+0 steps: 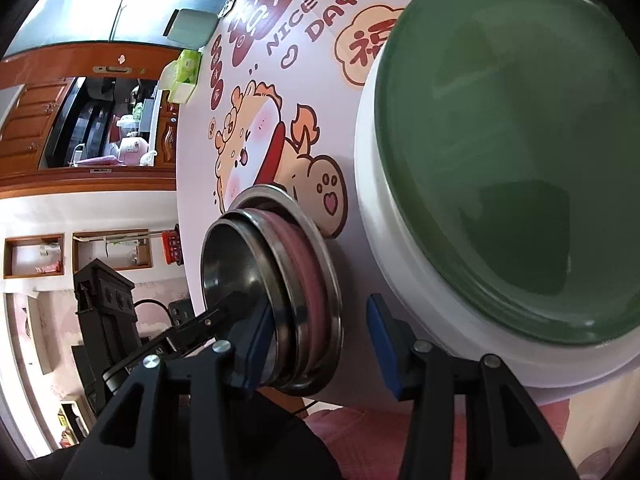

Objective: Organize plates and bowls

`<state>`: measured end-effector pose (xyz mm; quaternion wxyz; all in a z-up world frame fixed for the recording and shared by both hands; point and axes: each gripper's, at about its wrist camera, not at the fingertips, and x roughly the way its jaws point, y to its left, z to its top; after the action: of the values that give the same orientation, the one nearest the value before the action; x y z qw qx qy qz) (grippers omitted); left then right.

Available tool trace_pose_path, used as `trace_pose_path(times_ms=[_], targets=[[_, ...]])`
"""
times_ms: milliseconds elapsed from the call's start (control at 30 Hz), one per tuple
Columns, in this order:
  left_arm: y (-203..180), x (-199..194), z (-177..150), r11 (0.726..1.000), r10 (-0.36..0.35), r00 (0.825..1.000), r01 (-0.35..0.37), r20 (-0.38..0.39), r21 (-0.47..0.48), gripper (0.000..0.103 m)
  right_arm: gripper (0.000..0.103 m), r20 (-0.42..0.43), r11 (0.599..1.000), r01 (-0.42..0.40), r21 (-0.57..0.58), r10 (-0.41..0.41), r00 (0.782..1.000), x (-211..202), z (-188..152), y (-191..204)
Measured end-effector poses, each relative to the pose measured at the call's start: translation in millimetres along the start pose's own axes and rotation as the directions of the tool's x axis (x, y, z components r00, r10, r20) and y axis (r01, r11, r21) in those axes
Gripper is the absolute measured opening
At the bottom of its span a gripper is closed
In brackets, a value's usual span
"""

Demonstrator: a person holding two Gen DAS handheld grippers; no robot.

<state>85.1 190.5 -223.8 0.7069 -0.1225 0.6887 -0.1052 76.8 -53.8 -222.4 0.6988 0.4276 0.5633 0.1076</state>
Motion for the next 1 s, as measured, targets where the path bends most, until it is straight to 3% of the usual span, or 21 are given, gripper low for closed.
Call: trace_pose_path(times_ms=[100, 233, 367, 533, 667, 1000], targets=[[0, 7, 3, 1.0, -0.007, 1.0, 0.007, -0.023, 0.002, 0.053, 0.046, -0.009, 1.0, -0.014, 0.009, 0.014, 1.0, 4, 0, -2], [-4, 10, 7, 1.0, -0.014, 0.999, 0.015, -0.03, 0.021, 0.051, 0.036, -0.011, 0.998, -0.053, 0.018, 0.053, 0.999, 4, -2, -3], [-9, 12, 9, 0.998, -0.033, 0.998, 0.035, -0.046, 0.045, 0.043, 0.036, -0.005, 0.998, -0.055, 0.021, 0.055, 0.998, 3, -2, -4], [-12, 12, 10, 0.998, -0.035, 0.998, 0.037, -0.042, 0.053, 0.042, 0.035, -0.002, 0.999, -0.053, 0.003, 0.053, 0.999, 3, -2, -3], [-13, 5, 10, 0.997, -0.039, 0.999, 0.039, -0.011, 0.064, 0.042, 0.028, 0.001, 0.999, -0.027, -0.038, 0.027, 1.0, 1, -4, 1], [-23, -15, 7, 0.992, -0.094, 0.992, 0.087, 0.082, 0.09, 0.041, 0.026, 0.065, 0.993, -0.067, -0.098, 0.073, 0.995, -19, -1, 5]])
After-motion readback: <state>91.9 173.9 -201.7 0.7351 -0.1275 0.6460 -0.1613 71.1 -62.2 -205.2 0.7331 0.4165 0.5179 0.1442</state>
